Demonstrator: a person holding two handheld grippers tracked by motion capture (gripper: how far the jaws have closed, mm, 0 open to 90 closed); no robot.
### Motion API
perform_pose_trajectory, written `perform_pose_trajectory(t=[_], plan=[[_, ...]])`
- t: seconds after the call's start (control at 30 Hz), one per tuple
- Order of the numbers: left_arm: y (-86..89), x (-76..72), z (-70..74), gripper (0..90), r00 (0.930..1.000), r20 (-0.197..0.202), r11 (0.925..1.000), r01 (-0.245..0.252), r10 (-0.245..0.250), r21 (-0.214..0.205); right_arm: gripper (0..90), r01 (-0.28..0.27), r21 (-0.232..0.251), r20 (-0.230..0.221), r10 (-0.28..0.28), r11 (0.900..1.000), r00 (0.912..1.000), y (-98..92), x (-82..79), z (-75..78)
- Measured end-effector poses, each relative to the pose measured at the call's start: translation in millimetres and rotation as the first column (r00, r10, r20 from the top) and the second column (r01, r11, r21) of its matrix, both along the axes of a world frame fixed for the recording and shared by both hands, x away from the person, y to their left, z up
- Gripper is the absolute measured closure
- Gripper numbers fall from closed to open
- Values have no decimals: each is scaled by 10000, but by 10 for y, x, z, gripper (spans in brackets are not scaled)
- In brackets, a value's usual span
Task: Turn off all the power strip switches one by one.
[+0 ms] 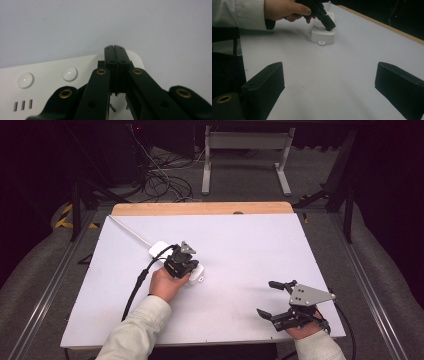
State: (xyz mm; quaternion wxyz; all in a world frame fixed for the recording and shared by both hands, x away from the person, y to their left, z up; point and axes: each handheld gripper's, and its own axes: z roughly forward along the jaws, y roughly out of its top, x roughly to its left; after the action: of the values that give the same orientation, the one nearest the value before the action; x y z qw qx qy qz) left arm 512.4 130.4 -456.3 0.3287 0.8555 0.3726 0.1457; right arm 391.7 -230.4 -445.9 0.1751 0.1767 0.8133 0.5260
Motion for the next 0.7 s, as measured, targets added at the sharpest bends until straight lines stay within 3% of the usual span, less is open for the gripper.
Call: perform_pose_trajectory(t=[0.17, 0.3, 0.4, 0.5, 0.7], plan=[[22, -14, 38, 900, 9995, 302, 10000, -74, 73, 18, 92, 25, 10, 34, -25, 10000, 10000, -8, -3, 3], [185, -9, 175, 900, 9961, 737, 9946, -423, 493, -944, 92, 13, 21, 5, -13, 10000, 10000, -10, 4, -2], [218, 9, 192, 900, 9960, 690, 9947, -512, 574, -891, 92, 13, -28, -13, -13, 10000, 10000, -6, 9, -4], [269, 52, 136, 900, 9960, 523, 9962, -701, 728, -511, 92, 8, 6, 1, -8, 10000, 10000, -8, 3, -1], [307, 72, 138, 900, 9939, 621, 9952, -881, 907, -434, 92, -11, -20, -12, 11, 10000, 10000, -5, 5, -4]])
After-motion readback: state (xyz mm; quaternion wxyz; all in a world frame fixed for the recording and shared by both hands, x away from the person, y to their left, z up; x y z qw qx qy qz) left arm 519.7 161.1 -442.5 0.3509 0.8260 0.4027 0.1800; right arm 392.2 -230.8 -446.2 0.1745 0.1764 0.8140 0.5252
